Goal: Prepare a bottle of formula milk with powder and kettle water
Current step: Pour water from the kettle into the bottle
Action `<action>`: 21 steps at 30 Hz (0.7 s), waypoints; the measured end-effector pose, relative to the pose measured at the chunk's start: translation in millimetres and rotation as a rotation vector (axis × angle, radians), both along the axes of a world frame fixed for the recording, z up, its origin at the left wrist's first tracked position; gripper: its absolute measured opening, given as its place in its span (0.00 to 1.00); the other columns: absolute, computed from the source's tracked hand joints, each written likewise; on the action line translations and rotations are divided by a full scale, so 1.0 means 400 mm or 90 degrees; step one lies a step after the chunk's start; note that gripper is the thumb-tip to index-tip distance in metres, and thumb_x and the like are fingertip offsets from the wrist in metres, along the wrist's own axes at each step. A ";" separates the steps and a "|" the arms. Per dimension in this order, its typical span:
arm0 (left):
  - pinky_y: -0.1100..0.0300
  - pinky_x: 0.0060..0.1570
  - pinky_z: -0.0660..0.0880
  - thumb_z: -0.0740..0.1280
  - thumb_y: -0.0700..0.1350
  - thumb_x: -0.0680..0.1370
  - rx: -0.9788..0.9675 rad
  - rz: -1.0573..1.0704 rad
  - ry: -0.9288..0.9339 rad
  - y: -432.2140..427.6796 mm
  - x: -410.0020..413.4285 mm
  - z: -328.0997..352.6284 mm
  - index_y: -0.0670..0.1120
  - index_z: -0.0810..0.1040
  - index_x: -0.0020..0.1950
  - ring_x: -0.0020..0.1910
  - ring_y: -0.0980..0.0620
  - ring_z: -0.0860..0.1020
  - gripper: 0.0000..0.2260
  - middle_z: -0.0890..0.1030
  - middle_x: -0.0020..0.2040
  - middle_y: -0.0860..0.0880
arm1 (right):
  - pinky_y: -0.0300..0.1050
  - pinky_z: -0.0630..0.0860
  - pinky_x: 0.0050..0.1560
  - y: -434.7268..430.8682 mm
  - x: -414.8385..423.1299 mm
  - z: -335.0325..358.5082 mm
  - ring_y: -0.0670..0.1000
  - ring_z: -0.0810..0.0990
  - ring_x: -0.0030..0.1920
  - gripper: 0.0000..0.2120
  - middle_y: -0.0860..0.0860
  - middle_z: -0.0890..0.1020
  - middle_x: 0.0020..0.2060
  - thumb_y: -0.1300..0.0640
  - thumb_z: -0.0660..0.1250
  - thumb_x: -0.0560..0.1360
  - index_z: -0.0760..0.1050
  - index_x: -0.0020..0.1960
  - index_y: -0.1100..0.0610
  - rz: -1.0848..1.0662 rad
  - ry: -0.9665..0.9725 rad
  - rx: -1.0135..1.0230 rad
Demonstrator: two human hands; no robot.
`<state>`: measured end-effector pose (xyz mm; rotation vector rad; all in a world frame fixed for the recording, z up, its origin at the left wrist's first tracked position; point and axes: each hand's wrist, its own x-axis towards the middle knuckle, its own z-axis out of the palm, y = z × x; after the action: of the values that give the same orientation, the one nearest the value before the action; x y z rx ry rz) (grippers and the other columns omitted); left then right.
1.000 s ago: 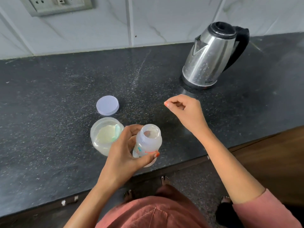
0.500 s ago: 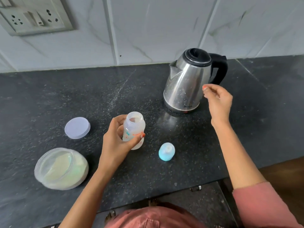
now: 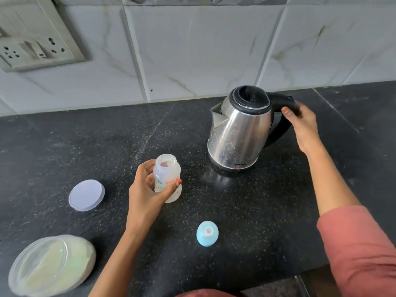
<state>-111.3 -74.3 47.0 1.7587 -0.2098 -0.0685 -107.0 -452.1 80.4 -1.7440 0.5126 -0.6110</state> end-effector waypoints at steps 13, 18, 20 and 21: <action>0.72 0.42 0.74 0.76 0.37 0.65 0.005 0.018 0.014 -0.062 0.053 -0.016 0.57 0.70 0.51 0.47 0.66 0.78 0.24 0.77 0.52 0.59 | 0.31 0.74 0.32 -0.054 0.061 0.000 0.39 0.78 0.30 0.23 0.41 0.82 0.28 0.33 0.77 0.47 0.82 0.35 0.47 0.265 -0.056 0.137; 0.72 0.43 0.74 0.76 0.38 0.65 0.028 0.030 0.008 -0.064 0.077 -0.025 0.59 0.69 0.51 0.47 0.67 0.78 0.25 0.77 0.51 0.60 | 0.29 0.65 0.20 -0.061 0.072 -0.012 0.40 0.72 0.22 0.21 0.42 0.79 0.24 0.36 0.78 0.48 0.81 0.33 0.49 0.262 -0.096 0.173; 0.70 0.44 0.75 0.77 0.39 0.65 0.034 0.042 0.007 -0.061 0.088 -0.032 0.60 0.69 0.51 0.48 0.66 0.78 0.25 0.77 0.51 0.61 | 0.28 0.64 0.19 -0.061 0.077 -0.015 0.40 0.71 0.21 0.21 0.42 0.79 0.24 0.36 0.78 0.48 0.81 0.32 0.49 0.263 -0.109 0.179; 0.70 0.45 0.76 0.77 0.40 0.65 0.035 0.048 0.006 -0.059 0.094 -0.034 0.60 0.69 0.51 0.49 0.65 0.78 0.25 0.78 0.51 0.61 | 0.28 0.64 0.19 -0.060 0.079 -0.016 0.40 0.71 0.21 0.21 0.42 0.79 0.23 0.36 0.78 0.49 0.81 0.32 0.49 0.263 -0.114 0.183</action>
<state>-73.9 -97.9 33.6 1.8188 -0.1351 -0.0281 -75.6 -476.1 73.9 -1.4479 0.1003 -0.3725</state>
